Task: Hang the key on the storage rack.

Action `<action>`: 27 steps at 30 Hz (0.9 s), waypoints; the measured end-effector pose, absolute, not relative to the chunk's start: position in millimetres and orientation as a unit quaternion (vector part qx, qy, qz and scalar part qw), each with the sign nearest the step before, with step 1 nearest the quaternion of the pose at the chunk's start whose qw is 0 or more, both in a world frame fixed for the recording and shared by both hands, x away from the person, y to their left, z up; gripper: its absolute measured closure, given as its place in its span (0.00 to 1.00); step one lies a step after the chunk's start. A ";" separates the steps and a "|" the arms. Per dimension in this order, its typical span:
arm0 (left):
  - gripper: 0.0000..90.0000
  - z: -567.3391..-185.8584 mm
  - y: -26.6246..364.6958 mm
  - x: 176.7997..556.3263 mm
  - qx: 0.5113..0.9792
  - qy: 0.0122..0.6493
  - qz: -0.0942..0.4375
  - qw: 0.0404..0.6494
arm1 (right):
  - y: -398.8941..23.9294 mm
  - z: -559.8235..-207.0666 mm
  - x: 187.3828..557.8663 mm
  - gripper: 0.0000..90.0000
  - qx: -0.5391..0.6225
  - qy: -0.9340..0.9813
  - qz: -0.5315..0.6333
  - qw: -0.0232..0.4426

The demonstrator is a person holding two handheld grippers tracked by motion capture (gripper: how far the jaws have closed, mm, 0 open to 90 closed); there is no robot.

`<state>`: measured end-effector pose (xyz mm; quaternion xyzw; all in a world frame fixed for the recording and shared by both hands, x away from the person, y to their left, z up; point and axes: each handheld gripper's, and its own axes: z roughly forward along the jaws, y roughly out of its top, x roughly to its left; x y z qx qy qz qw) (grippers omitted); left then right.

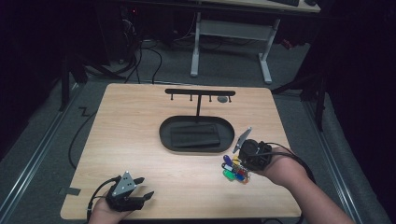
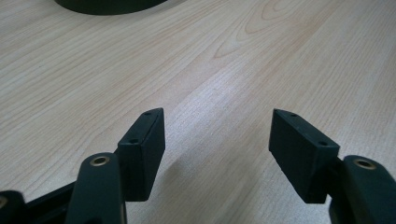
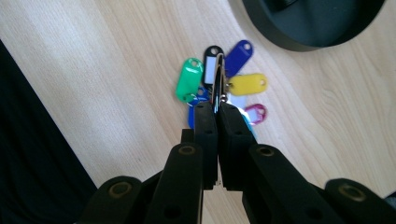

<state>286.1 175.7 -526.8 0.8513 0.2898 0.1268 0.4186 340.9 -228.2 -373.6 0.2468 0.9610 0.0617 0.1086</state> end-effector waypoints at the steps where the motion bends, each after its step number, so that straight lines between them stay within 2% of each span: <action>1: 0.41 -526.7 175.9 286.0 0.852 0.289 0.126 0.418 | -229.1 -371.0 340.9 0.98 0.248 0.960 0.064 0.112; 12: 0.41 -524.0 178.5 280.5 0.849 0.291 0.135 0.420 | -234.5 -340.6 338.9 0.98 0.268 0.953 0.065 0.127; 17: 0.36 -523.3 180.3 282.8 0.845 0.294 0.142 0.424 | -233.8 -323.3 343.2 0.98 0.276 0.949 0.078 0.134; 27: 0.33 -522.2 180.9 284.7 0.845 0.299 0.142 0.420 | -227.4 -314.1 356.6 0.98 0.279 0.947 0.084 0.134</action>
